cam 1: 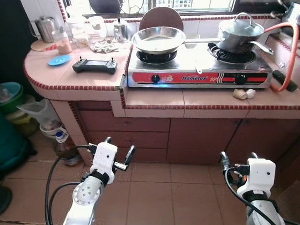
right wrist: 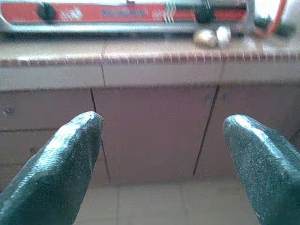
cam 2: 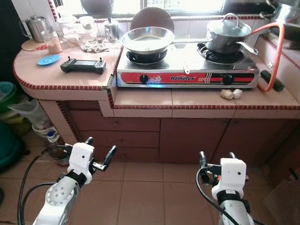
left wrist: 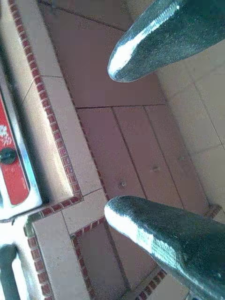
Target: Kitchen organization
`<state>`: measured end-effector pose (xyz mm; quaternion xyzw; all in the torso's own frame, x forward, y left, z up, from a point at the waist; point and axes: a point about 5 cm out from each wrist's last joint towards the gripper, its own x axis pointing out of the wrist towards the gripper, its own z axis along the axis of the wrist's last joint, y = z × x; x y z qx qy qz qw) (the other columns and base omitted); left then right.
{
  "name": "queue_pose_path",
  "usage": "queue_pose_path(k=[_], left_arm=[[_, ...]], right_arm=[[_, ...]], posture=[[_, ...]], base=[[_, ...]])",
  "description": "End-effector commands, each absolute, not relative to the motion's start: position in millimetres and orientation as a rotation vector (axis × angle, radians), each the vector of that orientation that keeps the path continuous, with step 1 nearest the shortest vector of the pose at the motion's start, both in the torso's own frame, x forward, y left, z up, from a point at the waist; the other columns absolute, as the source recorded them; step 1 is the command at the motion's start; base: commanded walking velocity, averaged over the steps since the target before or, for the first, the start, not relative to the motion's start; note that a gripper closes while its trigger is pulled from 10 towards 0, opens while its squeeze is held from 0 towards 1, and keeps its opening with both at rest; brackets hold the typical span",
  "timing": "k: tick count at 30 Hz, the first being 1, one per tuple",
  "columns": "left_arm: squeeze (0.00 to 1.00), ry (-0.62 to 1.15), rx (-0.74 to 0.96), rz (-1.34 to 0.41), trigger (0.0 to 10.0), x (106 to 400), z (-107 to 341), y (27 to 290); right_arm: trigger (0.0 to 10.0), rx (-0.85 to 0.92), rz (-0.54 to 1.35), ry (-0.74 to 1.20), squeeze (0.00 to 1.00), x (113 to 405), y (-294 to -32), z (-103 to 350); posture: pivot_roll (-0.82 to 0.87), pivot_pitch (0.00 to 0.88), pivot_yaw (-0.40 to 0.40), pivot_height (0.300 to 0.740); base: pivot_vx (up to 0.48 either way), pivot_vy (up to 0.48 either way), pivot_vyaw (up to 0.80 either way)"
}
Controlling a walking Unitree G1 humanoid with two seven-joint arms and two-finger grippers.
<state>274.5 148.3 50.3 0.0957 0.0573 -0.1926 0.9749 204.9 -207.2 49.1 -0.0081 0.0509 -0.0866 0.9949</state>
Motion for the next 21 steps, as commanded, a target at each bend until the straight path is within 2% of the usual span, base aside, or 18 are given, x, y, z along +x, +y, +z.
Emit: queue_pose_path(k=[1,7,21], left_arm=[[0.0,0.125,0.206,-0.419,10.0,276.2,49.8,145.3],[0.0,0.141,0.193,-0.406,10.0,277.9,48.1,144.2],[0.0,0.153,0.154,-0.37,10.0,267.6,40.7,140.4]], right_arm=[[10.0,-0.004,-0.191,0.094,0.0,203.1,-204.5,48.9],[10.0,-0.013,-0.171,0.093,0.0,200.3,-193.4,54.4],[10.0,-0.052,-0.112,0.065,0.0,201.2,-197.4,71.7]], posture=[[0.1,0.0,0.102,0.74],[0.08,0.0,0.094,0.74],[0.1,0.0,0.013,0.74]], base=[[0.0,0.0,0.0],[0.0,0.0,0.0],[0.0,0.0,-0.79]])
